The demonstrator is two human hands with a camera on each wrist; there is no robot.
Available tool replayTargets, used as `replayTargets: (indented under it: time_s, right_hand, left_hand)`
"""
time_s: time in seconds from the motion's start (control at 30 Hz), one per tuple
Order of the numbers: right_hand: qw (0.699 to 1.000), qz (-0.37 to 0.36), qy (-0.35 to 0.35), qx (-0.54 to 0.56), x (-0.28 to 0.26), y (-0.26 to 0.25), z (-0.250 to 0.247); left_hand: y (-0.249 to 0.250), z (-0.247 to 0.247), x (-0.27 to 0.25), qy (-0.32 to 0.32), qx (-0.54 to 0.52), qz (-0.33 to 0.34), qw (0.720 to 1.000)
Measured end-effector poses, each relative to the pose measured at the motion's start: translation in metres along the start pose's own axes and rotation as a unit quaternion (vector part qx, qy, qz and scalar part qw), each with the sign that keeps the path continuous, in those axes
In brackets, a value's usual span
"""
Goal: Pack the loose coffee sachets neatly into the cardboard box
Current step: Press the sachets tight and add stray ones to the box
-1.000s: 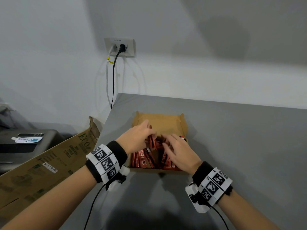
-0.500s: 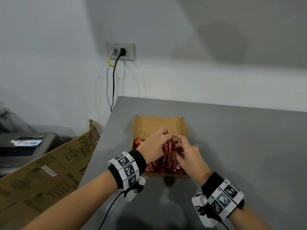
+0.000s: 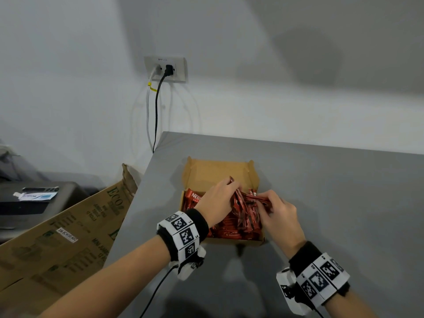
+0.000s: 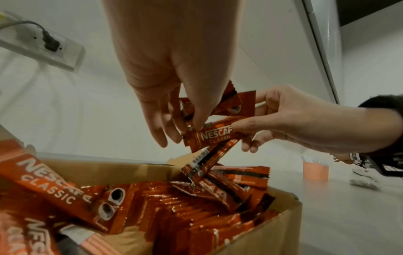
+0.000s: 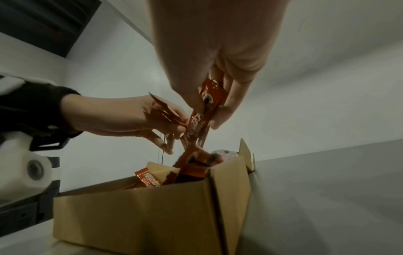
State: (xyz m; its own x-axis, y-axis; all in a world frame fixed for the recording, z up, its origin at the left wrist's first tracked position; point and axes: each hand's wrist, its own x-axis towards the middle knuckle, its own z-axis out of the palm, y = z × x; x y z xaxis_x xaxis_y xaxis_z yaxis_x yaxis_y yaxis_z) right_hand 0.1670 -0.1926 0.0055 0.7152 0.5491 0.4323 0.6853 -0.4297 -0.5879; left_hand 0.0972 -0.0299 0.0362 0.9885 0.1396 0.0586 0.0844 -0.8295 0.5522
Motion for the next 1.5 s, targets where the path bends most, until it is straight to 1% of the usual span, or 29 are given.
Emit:
replayTargets:
  time_s: [0.07, 0.17, 0.23, 0.3, 0.37, 0.43, 0.5, 0.53, 0.6, 0.73, 0.9, 1.1, 1.3, 1.43, 1.5]
  right_hand:
    - [1.000, 0.009, 0.008, 0.026, 0.000, -0.002, -0.002]
    - [0.999, 0.016, -0.003, 0.048, 0.000, -0.002, -0.004]
    - [0.999, 0.015, -0.003, 0.037, 0.001, -0.002, -0.006]
    - [0.999, 0.018, 0.024, 0.022, 0.004, -0.002, -0.008]
    - [0.999, 0.007, 0.043, -0.015, 0.006, -0.001, -0.009]
    - [0.997, -0.018, 0.010, -0.072, 0.005, -0.001, -0.006]
    - [0.988, -0.043, -0.053, -0.140, -0.001, -0.002, 0.001]
    - [0.981, -0.047, -0.078, -0.169, -0.004, -0.001, 0.005]
    - [0.968, -0.033, -0.125, -0.214, -0.010, -0.001, 0.008]
    - [0.960, 0.025, -0.175, -0.218, -0.006, -0.001, 0.005]
    - [0.954, 0.050, -0.228, -0.186, -0.001, -0.005, 0.001]
    - [0.948, 0.056, -0.260, -0.173, 0.000, -0.010, -0.003]
    - [0.942, 0.050, -0.278, -0.180, 0.004, -0.015, -0.014]
    - [0.955, 0.038, -0.240, -0.172, 0.006, -0.018, -0.013]
    - [0.960, 0.042, -0.224, -0.163, 0.007, -0.021, -0.011]
  left_hand:
    - [0.001, 0.000, -0.001, 0.016, 0.007, 0.004, 1.000]
    - [0.000, -0.003, -0.002, 0.039, 0.011, -0.001, 0.999]
    - [-0.004, -0.007, -0.002, 0.044, 0.024, -0.013, 0.999]
    - [-0.006, -0.010, -0.003, 0.044, 0.043, -0.021, 0.998]
    - [-0.007, -0.009, -0.004, 0.037, 0.053, -0.018, 0.998]
    - [-0.006, -0.006, -0.004, 0.025, 0.070, -0.016, 0.997]
    - [-0.005, -0.002, -0.004, 0.011, 0.089, -0.015, 0.996]
    - [-0.004, 0.000, -0.004, 0.006, 0.098, -0.011, 0.995]
    - [-0.004, 0.002, -0.004, -0.003, 0.108, 0.002, 0.994]
    - [-0.008, 0.010, -0.001, -0.030, 0.118, 0.026, 0.992]
    - [-0.009, 0.016, 0.004, -0.050, 0.135, 0.043, 0.989]
    - [-0.002, 0.020, 0.006, -0.086, 0.145, 0.056, 0.984]
    - [-0.002, 0.024, 0.006, -0.088, 0.152, 0.070, 0.982]
    - [-0.006, 0.024, 0.003, -0.081, 0.147, 0.073, 0.983]
    - [-0.006, 0.022, 0.001, -0.060, 0.139, 0.076, 0.986]
